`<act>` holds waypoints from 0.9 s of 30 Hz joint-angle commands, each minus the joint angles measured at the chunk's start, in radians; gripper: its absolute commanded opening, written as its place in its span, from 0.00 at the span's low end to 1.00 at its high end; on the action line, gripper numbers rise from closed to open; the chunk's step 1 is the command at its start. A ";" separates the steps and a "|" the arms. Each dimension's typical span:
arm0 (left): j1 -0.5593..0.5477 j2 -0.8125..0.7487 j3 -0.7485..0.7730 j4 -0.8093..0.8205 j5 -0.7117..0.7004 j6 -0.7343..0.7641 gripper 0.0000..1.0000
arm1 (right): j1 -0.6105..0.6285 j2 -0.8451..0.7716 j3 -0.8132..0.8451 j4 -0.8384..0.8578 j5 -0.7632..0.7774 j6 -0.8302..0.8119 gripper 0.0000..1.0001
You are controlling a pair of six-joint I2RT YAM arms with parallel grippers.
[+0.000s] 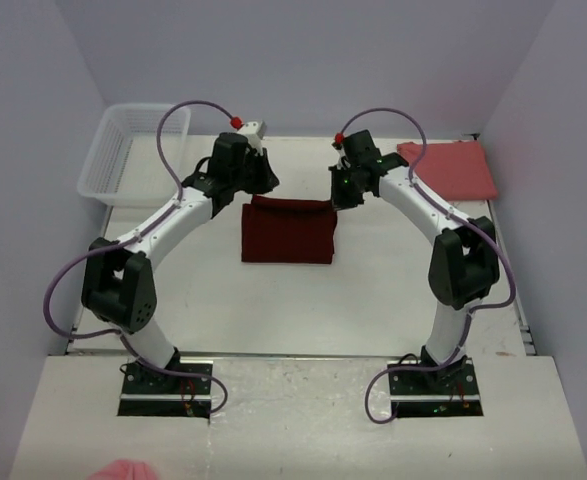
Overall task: Fold and stack the t-shirts
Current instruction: Fold the long partially folded tshirt into a neat square
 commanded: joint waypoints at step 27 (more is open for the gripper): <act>0.052 0.700 0.355 0.265 0.605 -0.091 0.00 | 0.056 0.060 -0.264 0.215 -0.262 0.103 0.00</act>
